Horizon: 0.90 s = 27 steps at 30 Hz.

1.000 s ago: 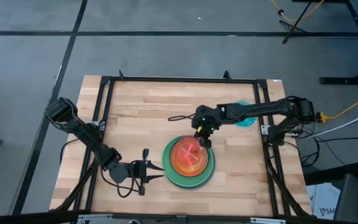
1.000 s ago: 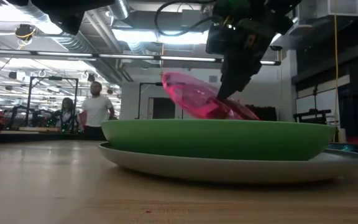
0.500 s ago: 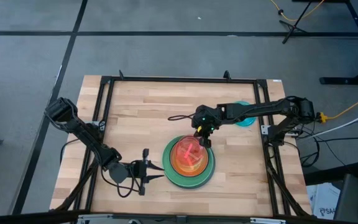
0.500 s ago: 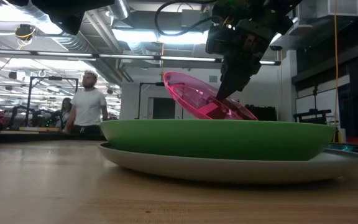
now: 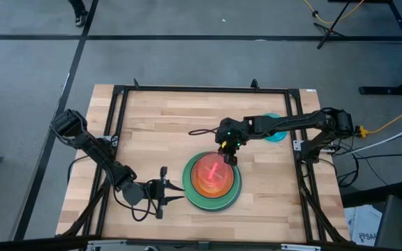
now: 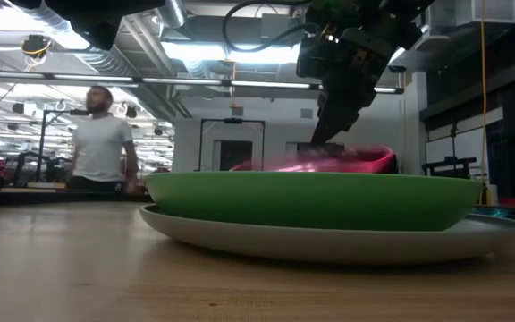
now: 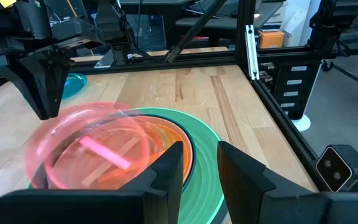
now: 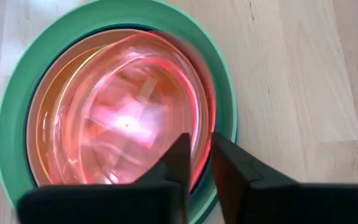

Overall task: Stack plastic plates
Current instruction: Stack the pink plate on top of the light green plate, then stack the blue plate on top of the pink plate

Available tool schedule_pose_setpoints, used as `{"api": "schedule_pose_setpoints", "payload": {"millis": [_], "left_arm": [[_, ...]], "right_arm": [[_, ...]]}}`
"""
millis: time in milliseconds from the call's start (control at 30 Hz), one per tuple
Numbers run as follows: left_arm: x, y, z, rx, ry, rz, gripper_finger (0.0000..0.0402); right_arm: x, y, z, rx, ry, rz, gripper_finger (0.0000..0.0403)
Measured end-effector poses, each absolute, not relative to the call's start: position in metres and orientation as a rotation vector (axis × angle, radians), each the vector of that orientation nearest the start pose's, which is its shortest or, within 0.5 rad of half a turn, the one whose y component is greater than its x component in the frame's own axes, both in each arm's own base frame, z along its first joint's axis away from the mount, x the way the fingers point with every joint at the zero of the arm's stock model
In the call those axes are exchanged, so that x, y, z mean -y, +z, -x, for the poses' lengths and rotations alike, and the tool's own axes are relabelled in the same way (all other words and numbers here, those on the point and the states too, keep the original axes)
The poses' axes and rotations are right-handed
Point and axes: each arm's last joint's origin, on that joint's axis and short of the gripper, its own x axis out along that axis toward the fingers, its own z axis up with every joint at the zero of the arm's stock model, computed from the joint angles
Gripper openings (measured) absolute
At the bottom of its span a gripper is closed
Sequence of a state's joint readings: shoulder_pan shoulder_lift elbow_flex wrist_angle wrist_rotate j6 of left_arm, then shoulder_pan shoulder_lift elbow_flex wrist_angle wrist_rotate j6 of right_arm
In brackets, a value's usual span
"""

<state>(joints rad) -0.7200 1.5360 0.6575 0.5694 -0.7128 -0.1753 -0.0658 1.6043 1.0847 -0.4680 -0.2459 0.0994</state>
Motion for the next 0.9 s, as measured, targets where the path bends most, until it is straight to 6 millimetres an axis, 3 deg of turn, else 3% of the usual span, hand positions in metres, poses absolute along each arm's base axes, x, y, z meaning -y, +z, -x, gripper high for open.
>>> {"api": "schedule_pose_setpoints", "payload": {"millis": [233,367,600,900], "left_arm": [[0.183,0.19,-0.237,-0.232,0.013,-0.028,0.0092],[0.183,0.19,-0.237,-0.232,0.014,-0.028,0.0092],[0.183,0.19,-0.237,-0.23,0.013,-0.025,0.0092],[0.183,0.19,-0.237,-0.23,0.012,-0.025,0.0092]], "right_arm": [[0.014,0.22,-0.324,-0.994,0.118,-0.242,0.0131],[0.015,0.236,-0.324,-1.012,0.11,-0.181,0.0161],[0.017,0.266,-0.315,-1.028,0.061,-0.097,0.017],[0.023,0.282,-0.283,-0.984,-0.08,-0.029,0.017]]}}
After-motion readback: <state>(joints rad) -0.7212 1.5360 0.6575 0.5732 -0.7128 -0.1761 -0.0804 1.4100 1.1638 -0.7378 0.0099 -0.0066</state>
